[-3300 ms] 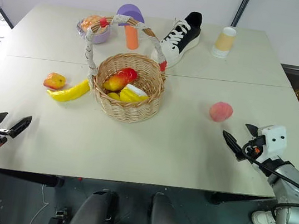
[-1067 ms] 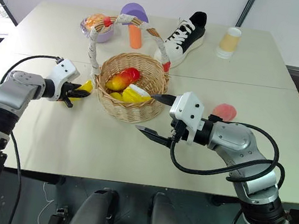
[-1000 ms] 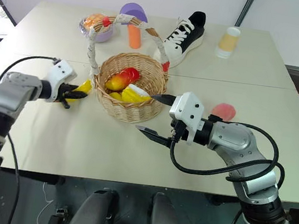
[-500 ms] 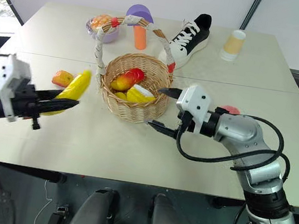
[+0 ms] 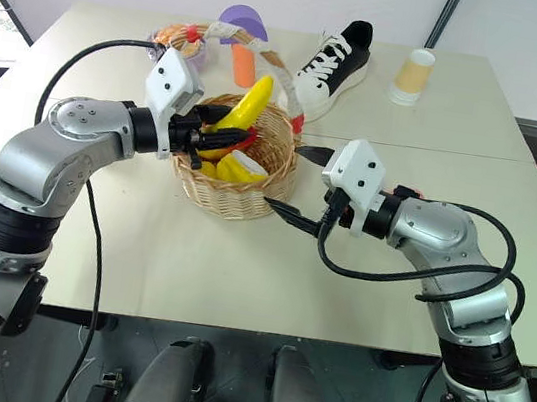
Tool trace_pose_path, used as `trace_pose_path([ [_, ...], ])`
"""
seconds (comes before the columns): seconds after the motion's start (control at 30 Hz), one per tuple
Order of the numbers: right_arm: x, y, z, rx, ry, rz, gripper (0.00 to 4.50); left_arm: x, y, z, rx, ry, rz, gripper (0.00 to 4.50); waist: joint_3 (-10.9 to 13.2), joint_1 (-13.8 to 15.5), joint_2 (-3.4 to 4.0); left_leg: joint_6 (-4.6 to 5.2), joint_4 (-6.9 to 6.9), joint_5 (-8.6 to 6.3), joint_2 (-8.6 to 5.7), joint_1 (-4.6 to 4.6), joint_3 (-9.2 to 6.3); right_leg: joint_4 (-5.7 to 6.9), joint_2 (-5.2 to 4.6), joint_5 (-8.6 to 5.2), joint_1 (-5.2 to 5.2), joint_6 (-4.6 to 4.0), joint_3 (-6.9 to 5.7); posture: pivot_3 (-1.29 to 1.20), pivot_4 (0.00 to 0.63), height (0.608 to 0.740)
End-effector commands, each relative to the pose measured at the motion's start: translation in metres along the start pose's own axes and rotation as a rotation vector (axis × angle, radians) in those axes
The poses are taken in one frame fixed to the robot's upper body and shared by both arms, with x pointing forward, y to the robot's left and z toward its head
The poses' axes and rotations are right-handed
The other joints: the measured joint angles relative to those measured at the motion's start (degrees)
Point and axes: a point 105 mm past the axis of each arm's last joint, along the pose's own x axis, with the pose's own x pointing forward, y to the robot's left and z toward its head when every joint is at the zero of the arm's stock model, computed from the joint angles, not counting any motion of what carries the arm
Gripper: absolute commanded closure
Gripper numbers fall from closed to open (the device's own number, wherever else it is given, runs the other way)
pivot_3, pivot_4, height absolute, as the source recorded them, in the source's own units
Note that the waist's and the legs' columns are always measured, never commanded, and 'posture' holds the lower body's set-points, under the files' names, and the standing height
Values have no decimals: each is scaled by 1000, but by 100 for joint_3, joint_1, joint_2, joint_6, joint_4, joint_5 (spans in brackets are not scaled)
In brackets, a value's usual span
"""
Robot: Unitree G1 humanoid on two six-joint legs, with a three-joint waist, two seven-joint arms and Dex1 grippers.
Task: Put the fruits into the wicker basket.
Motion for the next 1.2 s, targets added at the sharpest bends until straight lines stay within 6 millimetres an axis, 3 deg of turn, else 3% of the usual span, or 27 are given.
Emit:
trace_pose_path([
  [0.03,-5,0,13,-31,-35,-32,0,-4,2,17,91,-51,-7,1186,0,10,0,0,0,0,-1,0,0,0,-1,0,0,0,0,0,150,740],
  [0.1,-6,1,12,-27,-33,-35,0,-15,-1,25,61,-113,-43,181,0,10,0,0,0,0,-1,0,0,0,-2,0,1,0,0,0,150,740],
  [0.2,-7,3,11,-21,-32,-30,0,-39,-5,36,-9,-204,-83,181,0,-25,0,0,-1,0,2,0,1,0,-3,0,-1,0,1,0,150,740],
  [0.33,-2,7,10,-15,-44,0,0,-92,12,24,-217,-229,15,72,1,-83,2,0,-1,0,19,6,-1,5,-3,0,-3,-1,5,0,150,740],
  [0.43,0,8,10,-14,-54,21,0,-130,26,0,-253,-141,181,72,1,-106,2,0,0,0,23,6,-3,6,3,0,0,-1,-3,0,150,740],
  [0.5,3,10,9,-11,-58,40,0,-157,45,-28,-281,-28,372,72,1,-125,1,0,1,0,23,7,-2,5,2,0,2,-1,-2,0,150,740],
  [0.63,11,13,10,-5,-80,86,0,-183,82,-71,-296,132,697,72,1,-64,0,0,1,0,18,10,-2,3,-6,0,8,-1,-5,0,150,740],
  [0.77,21,19,14,2,-113,136,0,-178,110,-97,-378,188,898,72,-3,42,-9,-1,5,0,5,5,-3,0,-7,0,7,1,-6,0,150,740],
  [1.1,25,33,17,26,-132,149,0,-133,129,-135,-417,327,834,72,-4,11,-11,-2,1,0,-5,-5,-2,4,-17,1,-6,2,-8,0,150,740],
  [1.2,22,34,16,32,-126,132,0,-129,131,-145,-424,379,830,72,-4,-3,-11,-2,0,0,-4,-4,0,5,-14,1,-7,1,-8,0,150,740],
])
